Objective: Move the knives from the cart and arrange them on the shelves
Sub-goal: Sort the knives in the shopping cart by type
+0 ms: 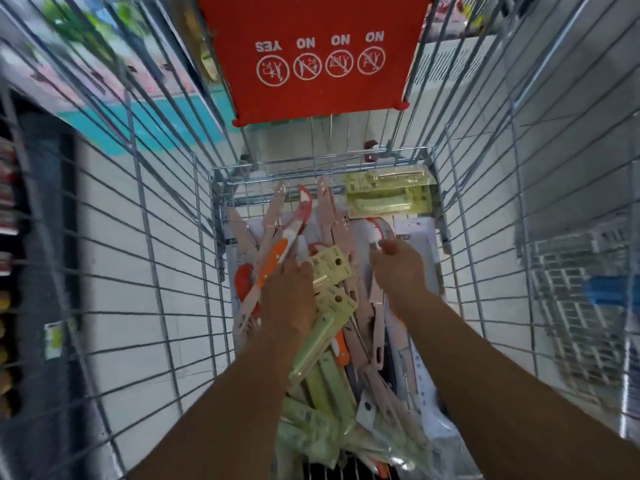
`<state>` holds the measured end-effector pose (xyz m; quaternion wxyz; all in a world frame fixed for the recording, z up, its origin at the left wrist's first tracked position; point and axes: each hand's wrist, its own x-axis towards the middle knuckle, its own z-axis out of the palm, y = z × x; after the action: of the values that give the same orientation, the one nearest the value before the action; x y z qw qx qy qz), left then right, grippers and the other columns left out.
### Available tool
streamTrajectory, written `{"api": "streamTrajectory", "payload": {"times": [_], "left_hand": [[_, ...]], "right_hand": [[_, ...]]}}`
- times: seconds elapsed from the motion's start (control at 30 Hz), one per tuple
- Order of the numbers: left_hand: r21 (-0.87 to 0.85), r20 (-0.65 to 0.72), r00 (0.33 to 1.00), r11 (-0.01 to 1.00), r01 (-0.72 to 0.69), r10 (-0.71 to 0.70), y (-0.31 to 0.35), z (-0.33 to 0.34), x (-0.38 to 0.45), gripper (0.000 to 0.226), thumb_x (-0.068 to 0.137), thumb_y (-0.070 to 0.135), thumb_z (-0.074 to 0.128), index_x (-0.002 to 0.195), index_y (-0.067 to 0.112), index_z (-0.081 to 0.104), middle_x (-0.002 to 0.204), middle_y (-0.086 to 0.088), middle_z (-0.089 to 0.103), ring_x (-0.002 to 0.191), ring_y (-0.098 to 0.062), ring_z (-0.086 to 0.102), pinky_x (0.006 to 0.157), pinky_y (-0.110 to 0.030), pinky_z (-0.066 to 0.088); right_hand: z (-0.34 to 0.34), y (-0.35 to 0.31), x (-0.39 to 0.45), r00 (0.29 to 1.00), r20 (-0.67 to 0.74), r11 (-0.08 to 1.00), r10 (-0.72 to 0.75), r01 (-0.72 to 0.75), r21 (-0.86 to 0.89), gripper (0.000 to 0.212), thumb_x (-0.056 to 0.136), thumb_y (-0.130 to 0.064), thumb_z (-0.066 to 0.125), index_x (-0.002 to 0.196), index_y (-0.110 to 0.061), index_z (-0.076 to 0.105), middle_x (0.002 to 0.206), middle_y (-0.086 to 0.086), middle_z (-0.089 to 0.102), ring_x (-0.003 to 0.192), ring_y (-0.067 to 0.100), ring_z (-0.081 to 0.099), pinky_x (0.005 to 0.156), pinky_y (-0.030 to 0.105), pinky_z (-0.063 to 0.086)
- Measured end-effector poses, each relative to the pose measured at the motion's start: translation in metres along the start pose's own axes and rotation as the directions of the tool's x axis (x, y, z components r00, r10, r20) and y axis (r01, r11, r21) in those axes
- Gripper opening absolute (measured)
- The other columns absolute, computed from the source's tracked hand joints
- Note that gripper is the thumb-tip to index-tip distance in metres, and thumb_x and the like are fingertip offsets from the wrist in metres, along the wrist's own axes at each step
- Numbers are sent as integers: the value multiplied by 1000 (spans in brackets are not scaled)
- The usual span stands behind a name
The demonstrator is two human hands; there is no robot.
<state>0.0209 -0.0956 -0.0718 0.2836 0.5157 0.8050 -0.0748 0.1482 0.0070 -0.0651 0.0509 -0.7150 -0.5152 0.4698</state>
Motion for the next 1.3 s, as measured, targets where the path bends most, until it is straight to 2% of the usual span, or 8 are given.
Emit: {"api": "streamTrajectory", "payload": {"times": [0.2, 0.4, 0.47, 0.73, 0.83, 0.93, 1.1, 1.3], "left_hand": [[199, -34, 996, 977, -72, 80, -15, 6, -18, 38, 91, 22, 52, 127, 11, 46, 129, -8, 50, 116, -23, 47, 99, -33, 40], [89, -16, 1000, 996, 2, -1, -24, 16, -44, 44, 87, 27, 63, 126, 14, 47, 126, -8, 53, 115, -25, 52, 94, -34, 45], [19, -20, 998, 998, 66, -65, -29, 19, -48, 66, 79, 29, 70, 136, 18, 39, 124, -8, 54, 114, -29, 53, 94, -40, 46], [-96, 14, 982, 977, 191, -190, -28, 7, -62, 80, 74, 28, 76, 139, 7, 34, 140, -11, 40, 127, -31, 42, 99, -40, 42], [-243, 61, 982, 951, 190, -181, -29, 12, -62, 75, 66, 41, 71, 132, 15, 45, 142, -7, 37, 130, -29, 41, 93, -51, 47], [-306, 92, 983, 935, 178, -158, -33, 17, -61, 66, 60, 56, 61, 114, 20, 57, 124, -4, 57, 121, -28, 51, 91, -52, 48], [-376, 161, 974, 903, 208, -157, -35, 8, -72, 36, 80, 36, 69, 106, 13, 57, 105, -6, 62, 102, -30, 59, 83, -36, 48], [-434, 215, 959, 862, 263, -184, -33, 5, -76, 28, 84, 27, 65, 108, 13, 61, 109, -10, 65, 99, -30, 62, 72, -29, 44]], "right_hand": [[14, 54, -51, 996, 40, 917, -81, 90, -389, 41, 83, -12, 58, 123, -18, 55, 120, 15, 51, 107, 35, 53, 91, 36, 45], [26, 71, -91, 978, 157, 918, -135, 184, -353, 45, 83, -1, 48, 124, -19, 49, 120, 16, 46, 106, 37, 52, 85, 40, 49], [27, 71, -96, 983, 140, 905, -117, 163, -392, 48, 85, -2, 50, 129, -19, 45, 127, 16, 38, 105, 39, 52, 84, 39, 48], [52, 53, -114, 986, 143, 939, -80, 123, -320, 41, 81, -37, 65, 109, -12, 48, 101, 6, 59, 95, 27, 60, 76, 33, 48], [61, 42, -120, 987, 135, 924, -91, 134, -358, 64, 78, -38, 70, 128, -8, 44, 127, 13, 46, 118, 32, 48, 94, 40, 46], [69, 34, -126, 988, 145, 935, -49, 96, -340, 78, 79, -23, 72, 140, -7, 26, 139, 15, 34, 126, 33, 41, 99, 41, 41], [77, 27, -130, 993, 86, 898, 82, -36, -437, 77, 86, -24, 66, 141, -4, 16, 142, 21, 26, 129, 37, 34, 105, 41, 34], [75, 34, -126, 992, 119, 956, 40, -3, -292, 81, 85, -15, 66, 148, -15, 15, 150, 12, 23, 136, 36, 27, 109, 43, 29]]}}
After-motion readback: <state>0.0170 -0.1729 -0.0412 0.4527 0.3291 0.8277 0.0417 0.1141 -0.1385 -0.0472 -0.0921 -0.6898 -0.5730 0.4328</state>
